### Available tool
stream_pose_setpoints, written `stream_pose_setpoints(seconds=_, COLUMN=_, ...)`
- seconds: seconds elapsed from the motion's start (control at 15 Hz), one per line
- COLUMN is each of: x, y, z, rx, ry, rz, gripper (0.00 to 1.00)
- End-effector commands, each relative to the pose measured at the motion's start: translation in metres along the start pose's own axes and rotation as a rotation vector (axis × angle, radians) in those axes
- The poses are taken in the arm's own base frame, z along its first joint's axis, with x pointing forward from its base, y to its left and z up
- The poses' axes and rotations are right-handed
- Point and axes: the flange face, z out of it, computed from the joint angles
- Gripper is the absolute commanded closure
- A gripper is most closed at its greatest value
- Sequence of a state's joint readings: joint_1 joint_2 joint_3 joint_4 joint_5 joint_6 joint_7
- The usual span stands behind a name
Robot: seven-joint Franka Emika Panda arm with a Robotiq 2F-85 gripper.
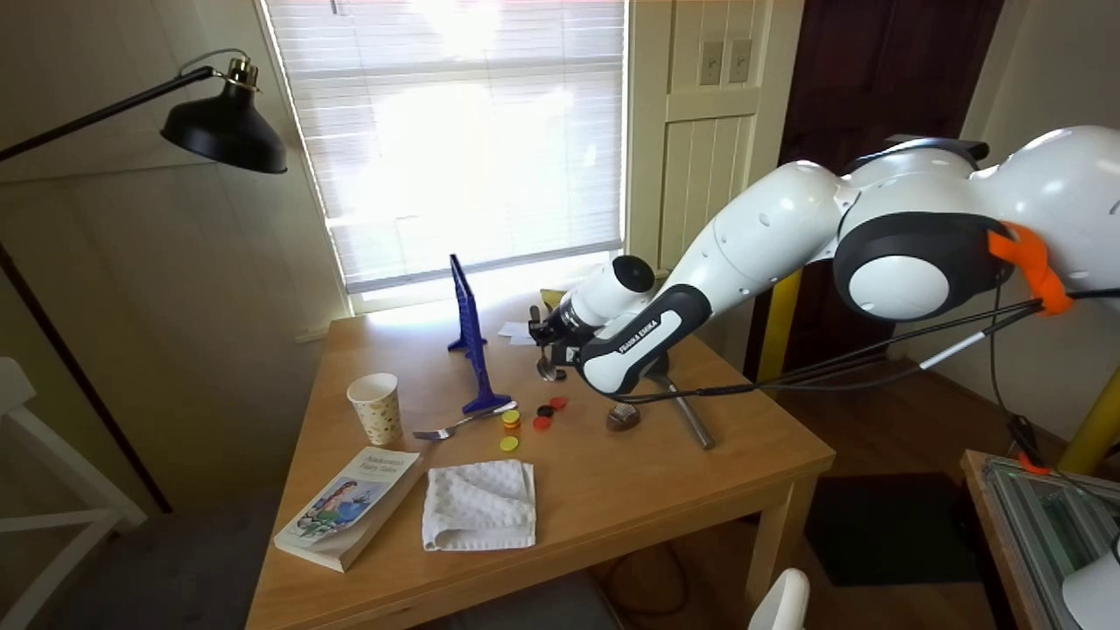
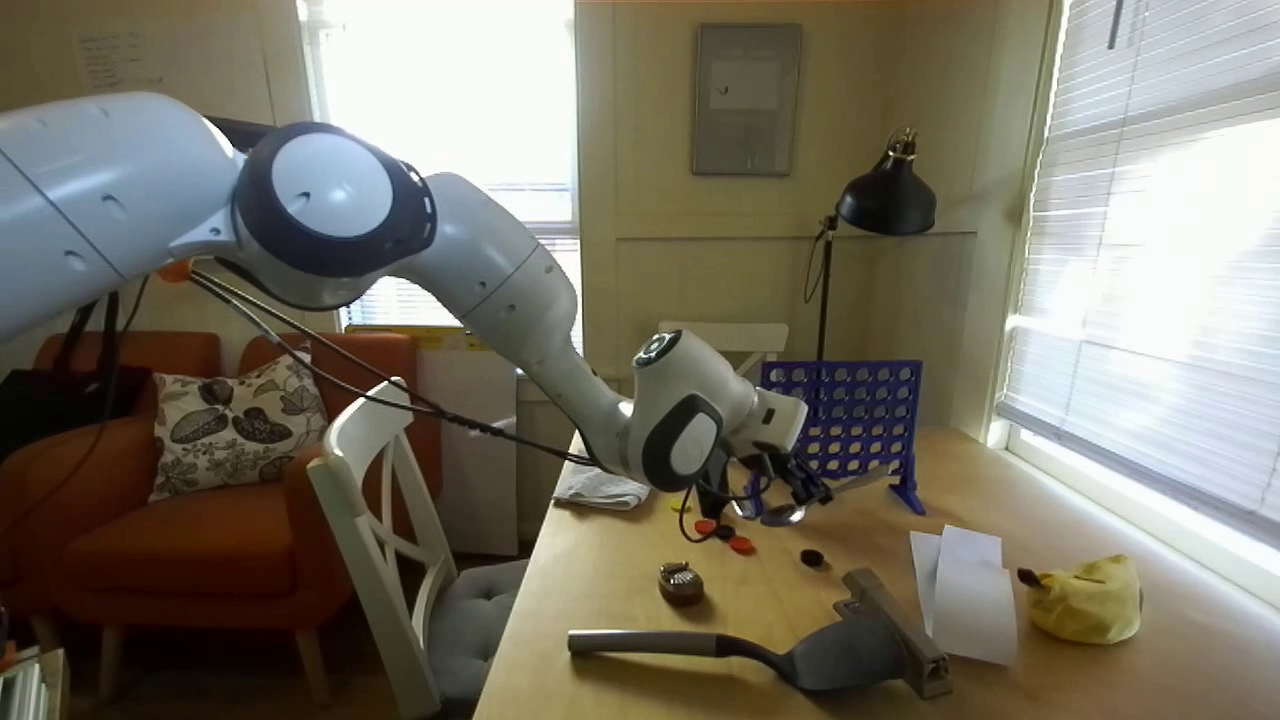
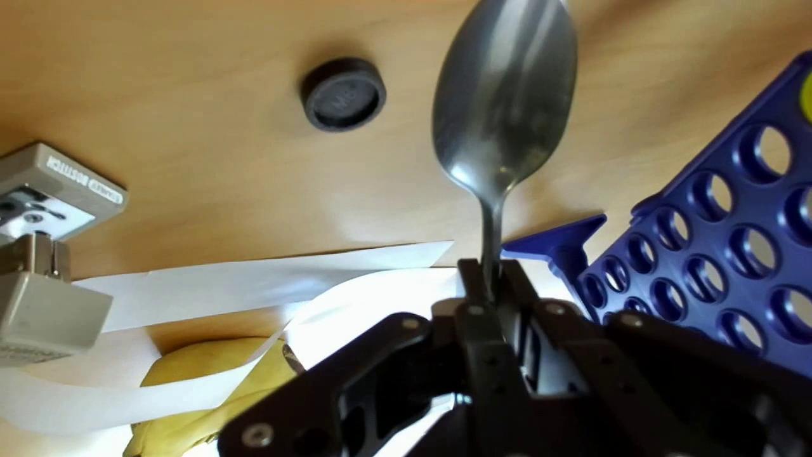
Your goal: Use the silver spoon to move one orange chip.
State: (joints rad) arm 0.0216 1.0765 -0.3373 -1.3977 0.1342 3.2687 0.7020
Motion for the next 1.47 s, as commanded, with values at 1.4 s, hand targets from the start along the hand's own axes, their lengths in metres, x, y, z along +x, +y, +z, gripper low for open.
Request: stream_pose_setpoints(seconds=1.4, x=-0.052, y=0.006, z=-0.001, rx=0.054, ry=-0.062, rz=-0.209, gripper=0.98)
